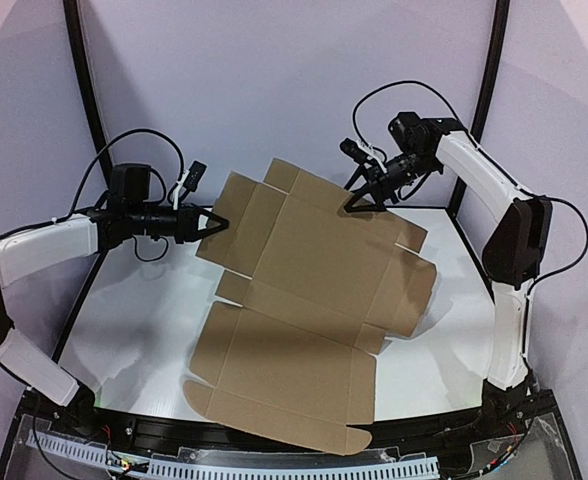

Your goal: Fold the paper box

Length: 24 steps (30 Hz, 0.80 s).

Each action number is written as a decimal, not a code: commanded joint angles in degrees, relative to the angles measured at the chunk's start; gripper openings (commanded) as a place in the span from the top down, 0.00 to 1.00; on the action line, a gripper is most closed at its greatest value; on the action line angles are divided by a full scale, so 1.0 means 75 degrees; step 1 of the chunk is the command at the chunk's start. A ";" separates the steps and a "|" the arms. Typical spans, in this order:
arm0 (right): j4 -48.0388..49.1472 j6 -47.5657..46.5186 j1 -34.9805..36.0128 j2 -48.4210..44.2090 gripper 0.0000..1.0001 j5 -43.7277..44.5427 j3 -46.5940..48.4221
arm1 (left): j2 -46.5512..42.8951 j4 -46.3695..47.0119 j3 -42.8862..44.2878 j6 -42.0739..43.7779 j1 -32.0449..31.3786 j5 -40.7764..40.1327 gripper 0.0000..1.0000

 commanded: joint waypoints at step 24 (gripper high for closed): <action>0.1130 0.0228 0.1175 -0.2276 1.00 0.4462 -0.1176 | -0.1088 0.0470 -0.0347 -0.0837 -0.0034 -0.2338 0.02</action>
